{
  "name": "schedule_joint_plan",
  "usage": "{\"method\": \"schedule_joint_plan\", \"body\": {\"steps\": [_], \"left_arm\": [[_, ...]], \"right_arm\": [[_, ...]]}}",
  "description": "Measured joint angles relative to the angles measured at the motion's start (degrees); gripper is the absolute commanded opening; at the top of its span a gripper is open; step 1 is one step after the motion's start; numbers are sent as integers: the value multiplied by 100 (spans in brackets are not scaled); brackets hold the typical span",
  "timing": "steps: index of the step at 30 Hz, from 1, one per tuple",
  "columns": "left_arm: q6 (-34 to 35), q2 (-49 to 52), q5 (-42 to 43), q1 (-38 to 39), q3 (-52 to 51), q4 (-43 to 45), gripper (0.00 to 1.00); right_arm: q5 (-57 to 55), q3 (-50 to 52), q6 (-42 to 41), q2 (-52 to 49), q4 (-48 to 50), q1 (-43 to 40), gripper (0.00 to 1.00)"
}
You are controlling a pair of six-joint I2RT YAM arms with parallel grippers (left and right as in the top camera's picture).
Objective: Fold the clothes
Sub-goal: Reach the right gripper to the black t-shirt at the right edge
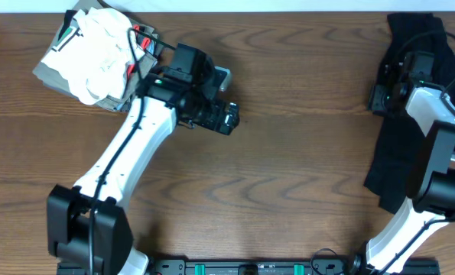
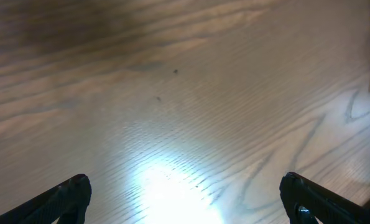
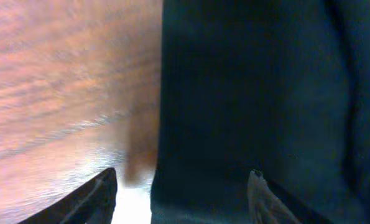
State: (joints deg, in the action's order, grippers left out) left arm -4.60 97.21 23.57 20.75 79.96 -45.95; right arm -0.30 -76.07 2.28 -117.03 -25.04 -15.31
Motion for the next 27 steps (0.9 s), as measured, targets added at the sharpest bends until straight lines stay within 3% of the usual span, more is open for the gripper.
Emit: {"method": "schedule_joint_plan", "body": {"steps": [6,12,18,22,27], "left_arm": [[-15,118,0,92,0,42,96],[-22,118,-2,92,0,66,91],[-20,118,-188,92,0,79,89],[-11,118,-306,92,0,85,77],[247,118,-1029,74,0,103,71]], "right_arm": [[-42,0,-7,-96,42,-26,55],[-59,0,-13,-101,52,-63,23],[-55,-39,-24,-168,72,-63,1],[-74,-85,-76,-205,61,-63,1],[254,-114,-87,-223,83,-87,1]]}}
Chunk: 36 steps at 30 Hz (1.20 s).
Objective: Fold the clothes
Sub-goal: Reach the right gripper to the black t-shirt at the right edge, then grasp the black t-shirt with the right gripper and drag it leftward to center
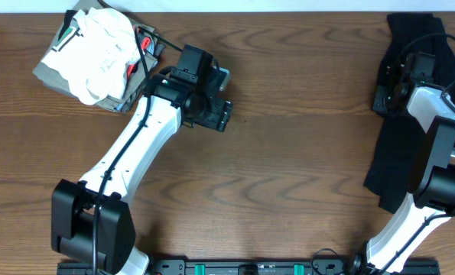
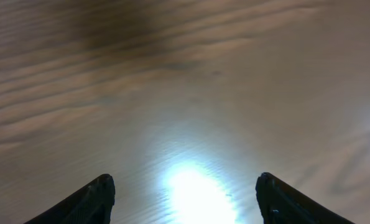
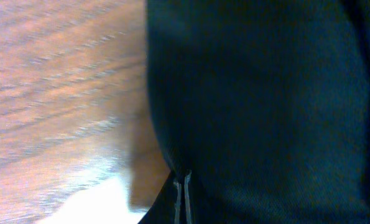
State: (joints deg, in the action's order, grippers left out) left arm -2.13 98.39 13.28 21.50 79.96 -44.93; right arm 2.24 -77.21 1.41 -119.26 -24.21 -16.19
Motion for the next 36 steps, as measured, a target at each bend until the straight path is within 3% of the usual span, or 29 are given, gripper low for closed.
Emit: {"method": "schedule_joint_plan", "body": {"steps": [7,17,29,31,34,36], "left_arm": [[376,0,-645,-402,0,7,65],[498,0,-809,-1187,0,15,63],[511,0,-815,-1757,0,42,63],[514,0,-817,-1834,0,42,63],[514,0,-817,-1904,0,39,63],[514,0,-817,-1919,0,39,63]], "right_arm": [[765,-184,-138,-105,-149,439,1],[1639,-1145,-632,-315,-92,2284,1],[1773,-1488,-1226,-315,1058,4385,3],[1801,-1502,-1318,-315,1075,4575,18],[1882,-1589,-1360,-315,835,4717,21],[1906,-1775,-1423,-313,339,4728,40]]}}
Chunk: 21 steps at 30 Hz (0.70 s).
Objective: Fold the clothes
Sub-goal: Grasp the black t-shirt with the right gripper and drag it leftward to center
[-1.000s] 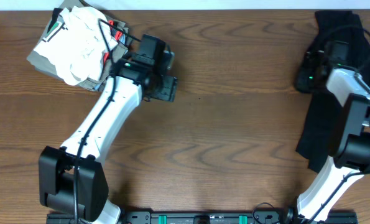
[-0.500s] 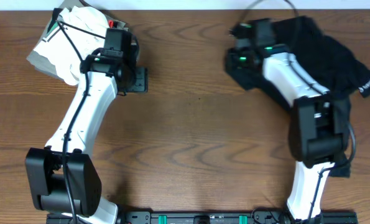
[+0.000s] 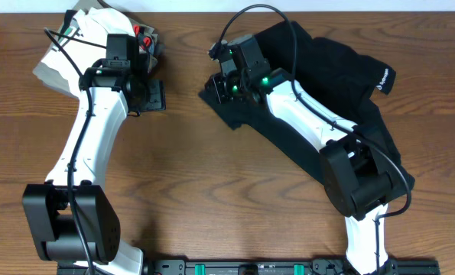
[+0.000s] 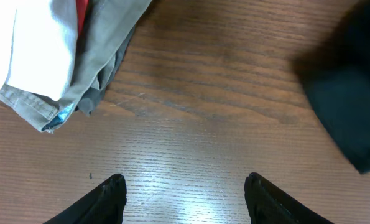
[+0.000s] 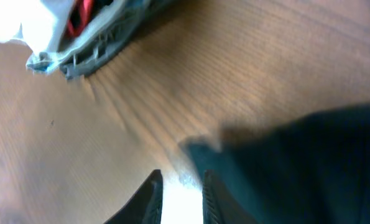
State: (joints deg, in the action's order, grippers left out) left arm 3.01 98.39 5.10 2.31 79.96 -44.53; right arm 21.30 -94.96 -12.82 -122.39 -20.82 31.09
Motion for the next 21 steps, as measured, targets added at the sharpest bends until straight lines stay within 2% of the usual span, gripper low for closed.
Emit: {"method": "schedule_joint_plan", "body": {"steps": [9,11,14,15,17,18,21], "left_arm": [[-4,0,55,0,0,-133,63],[-22,0,149,7,0,-208,63],[-50,0,323,59,0,-289,63],[-57,0,372,94,0,-293,63],[-92,0,426,205,0,-289,63],[-131,0,457,271,0,-282,63],[-243,0,514,507,0,-256,63]], "right_arm": [[-402,-981,192,483,-3136,-544,89],[-649,-1054,186,715,-3657,-785,91],[-1001,-1119,144,1021,-4332,-1296,88],[-1088,-1121,136,1073,-4435,-1480,84],[-1237,-1117,118,1093,-4503,-1864,66],[-1287,-1104,116,1088,-4489,-2026,63],[-1403,-944,61,1075,-4498,-2535,44]]}}
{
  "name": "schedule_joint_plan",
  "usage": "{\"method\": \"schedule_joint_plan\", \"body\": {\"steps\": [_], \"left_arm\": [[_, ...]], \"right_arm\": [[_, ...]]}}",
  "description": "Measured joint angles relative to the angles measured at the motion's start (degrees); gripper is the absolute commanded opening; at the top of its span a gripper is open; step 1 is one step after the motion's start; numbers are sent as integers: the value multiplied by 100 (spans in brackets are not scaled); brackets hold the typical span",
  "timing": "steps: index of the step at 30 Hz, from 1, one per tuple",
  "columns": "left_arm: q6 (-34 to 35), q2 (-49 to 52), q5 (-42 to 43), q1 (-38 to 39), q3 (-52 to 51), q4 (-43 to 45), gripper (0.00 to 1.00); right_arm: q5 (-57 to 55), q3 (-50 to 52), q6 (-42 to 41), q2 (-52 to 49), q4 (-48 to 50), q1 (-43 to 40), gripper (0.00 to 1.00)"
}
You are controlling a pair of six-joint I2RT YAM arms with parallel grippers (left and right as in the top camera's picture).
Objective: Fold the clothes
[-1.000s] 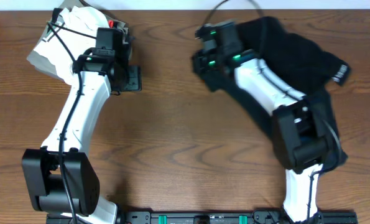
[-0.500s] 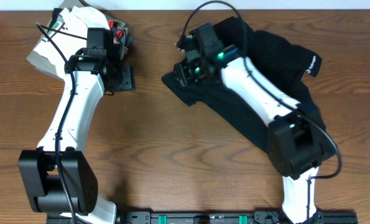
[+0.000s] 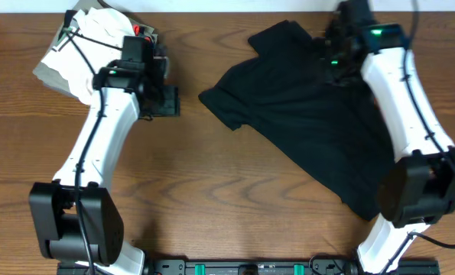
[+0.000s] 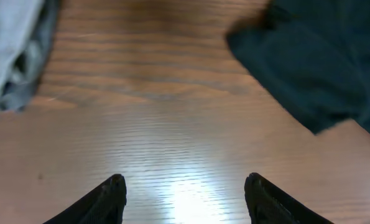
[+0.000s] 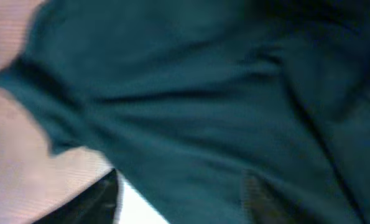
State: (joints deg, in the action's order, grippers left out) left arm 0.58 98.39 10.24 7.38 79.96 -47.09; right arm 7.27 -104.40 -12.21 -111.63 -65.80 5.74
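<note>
A black shirt point(image 3: 311, 114) lies spread from the table's middle to the right front. Its left corner point(image 3: 212, 98) points toward the left arm. My right gripper point(image 3: 336, 57) hovers over the shirt's back part, open. In the right wrist view the dark cloth point(image 5: 222, 99) fills the frame and the right gripper point(image 5: 181, 199) holds nothing. My left gripper point(image 3: 170, 101) stands open over bare wood just left of the shirt's corner. In the left wrist view the left gripper point(image 4: 186, 190) is empty and the shirt point(image 4: 309, 68) lies ahead at the upper right.
A pile of other clothes point(image 3: 89, 50), white, grey and red, sits at the back left corner; its grey edge point(image 4: 13, 74) shows at the left of the left wrist view. Bare wood point(image 3: 212, 191) runs along the front between the arms.
My right gripper was at the shirt's left corner with its fingers close together; now it is open over the shirt's back right part. The shirt lies flatter. My left gripper has shifted slightly right.
The shirt lay bunched along the right edge with my right gripper open over it and the left gripper open mid-table. Then the right gripper was shut on the shirt's edge. Later the shirt reached the table's middle, the left gripper by the pile. Now the shirt lies released.
</note>
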Motion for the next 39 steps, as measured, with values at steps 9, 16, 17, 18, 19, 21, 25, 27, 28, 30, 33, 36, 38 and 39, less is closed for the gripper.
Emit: {"method": "schedule_joint_plan", "body": {"steps": [9,16,17,18,19,21,25,27,28,30,33,36,38,39], "left_arm": [[-457,0,37,667,0,109,63],[-555,0,50,730,0,308,63],[-555,0,52,730,2,326,63],[-555,0,52,730,0,345,63],[-557,0,50,730,2,367,63],[-555,0,52,730,0,372,63],[-555,0,52,730,2,372,63],[-555,0,52,730,2,369,63],[-555,2,52,730,0,372,63],[-555,13,52,730,2,369,63],[-555,66,55,730,0,369,63],[-555,98,52,732,0,369,63],[-555,101,55,743,0,372,63],[-555,101,55,754,0,372,63]], "right_arm": [[-11,1340,-44,-15,516,-590,1],[50,2715,-66,-50,1668,-778,1],[68,2872,-66,-50,1851,-833,1],[72,2999,-63,-50,2011,-894,1],[81,3130,-63,-50,2210,-968,1],[87,3324,-68,-50,2553,-1097,1],[236,3626,-79,-9,3392,-1353,1],[269,3711,-81,-9,3797,-1458,1],[271,3735,-83,-17,3945,-1499,1],[291,3742,-81,-85,4216,-1602,1],[385,3700,-83,-249,4699,-1799,1],[450,3593,-83,-439,5095,-1969,1],[533,3447,-81,-629,5351,-2131,1],[581,3346,-76,-730,5434,-2214,1]]}}
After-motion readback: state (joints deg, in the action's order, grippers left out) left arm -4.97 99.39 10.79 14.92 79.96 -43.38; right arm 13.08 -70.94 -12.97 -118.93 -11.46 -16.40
